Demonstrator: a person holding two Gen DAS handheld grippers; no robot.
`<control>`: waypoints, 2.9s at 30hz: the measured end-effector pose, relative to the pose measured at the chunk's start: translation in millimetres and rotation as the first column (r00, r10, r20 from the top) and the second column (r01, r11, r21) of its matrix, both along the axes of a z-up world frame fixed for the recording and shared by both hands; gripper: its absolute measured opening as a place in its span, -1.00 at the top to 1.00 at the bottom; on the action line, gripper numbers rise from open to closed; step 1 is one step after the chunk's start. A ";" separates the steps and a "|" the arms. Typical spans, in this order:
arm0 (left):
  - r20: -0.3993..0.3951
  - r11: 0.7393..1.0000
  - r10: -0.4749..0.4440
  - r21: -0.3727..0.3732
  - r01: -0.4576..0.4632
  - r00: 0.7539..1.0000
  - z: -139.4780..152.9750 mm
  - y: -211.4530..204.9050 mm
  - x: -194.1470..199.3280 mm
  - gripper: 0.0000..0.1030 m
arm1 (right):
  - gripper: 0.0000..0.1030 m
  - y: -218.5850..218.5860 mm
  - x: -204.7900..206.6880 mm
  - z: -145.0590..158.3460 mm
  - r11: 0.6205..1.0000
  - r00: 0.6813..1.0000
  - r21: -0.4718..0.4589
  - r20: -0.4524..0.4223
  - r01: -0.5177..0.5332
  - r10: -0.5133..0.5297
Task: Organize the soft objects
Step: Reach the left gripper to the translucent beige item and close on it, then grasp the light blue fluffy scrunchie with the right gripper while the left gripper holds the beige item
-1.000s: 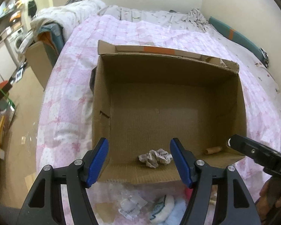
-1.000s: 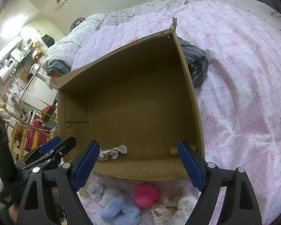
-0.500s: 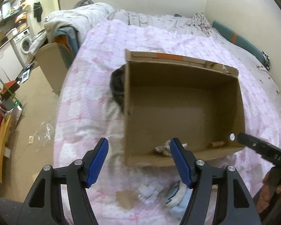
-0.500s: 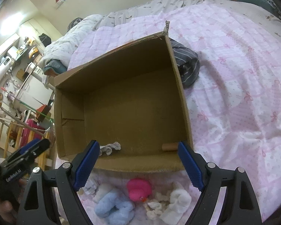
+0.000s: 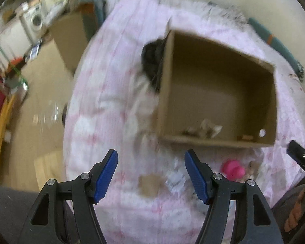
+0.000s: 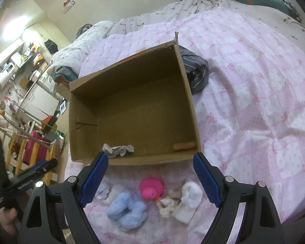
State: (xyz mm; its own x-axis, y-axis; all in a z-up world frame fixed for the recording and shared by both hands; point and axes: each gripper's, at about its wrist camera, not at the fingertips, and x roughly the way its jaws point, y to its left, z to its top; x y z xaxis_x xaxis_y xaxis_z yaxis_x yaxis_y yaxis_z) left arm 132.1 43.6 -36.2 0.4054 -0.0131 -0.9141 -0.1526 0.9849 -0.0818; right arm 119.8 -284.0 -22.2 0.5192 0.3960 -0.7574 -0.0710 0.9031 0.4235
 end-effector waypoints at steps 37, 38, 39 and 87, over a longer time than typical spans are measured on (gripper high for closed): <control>-0.241 0.976 0.012 -0.209 -0.064 0.971 -56.3 3.4 -2.0 0.81 | -0.76 13.3 -6.6 -17.4 0.999 0.996 0.007 -0.081 -0.037 0.037; -0.264 0.971 0.018 -0.226 -0.080 0.964 -66.2 5.6 1.3 0.81 | -0.76 14.6 -6.7 -17.9 0.999 0.996 0.002 -0.084 -0.039 0.039; -0.281 0.968 0.020 -0.233 -0.089 0.959 -70.7 6.7 2.9 0.81 | -0.76 16.2 -6.5 -18.5 0.999 0.995 -0.005 -0.086 -0.043 0.042; -0.068 0.989 0.031 -0.139 -0.040 0.997 -18.9 1.3 -6.3 0.84 | -0.81 67.8 -43.4 -126.0 0.942 0.799 0.182 -0.587 0.282 -0.126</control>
State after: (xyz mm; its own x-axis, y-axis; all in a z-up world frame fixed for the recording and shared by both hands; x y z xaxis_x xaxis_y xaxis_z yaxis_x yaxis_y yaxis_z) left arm 125.8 44.9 -55.1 0.3473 -0.1296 -0.9287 -0.1971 0.9582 -0.2074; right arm 76.4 -216.3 -148.2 0.1251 0.5429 -0.8304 0.4226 0.7281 0.5397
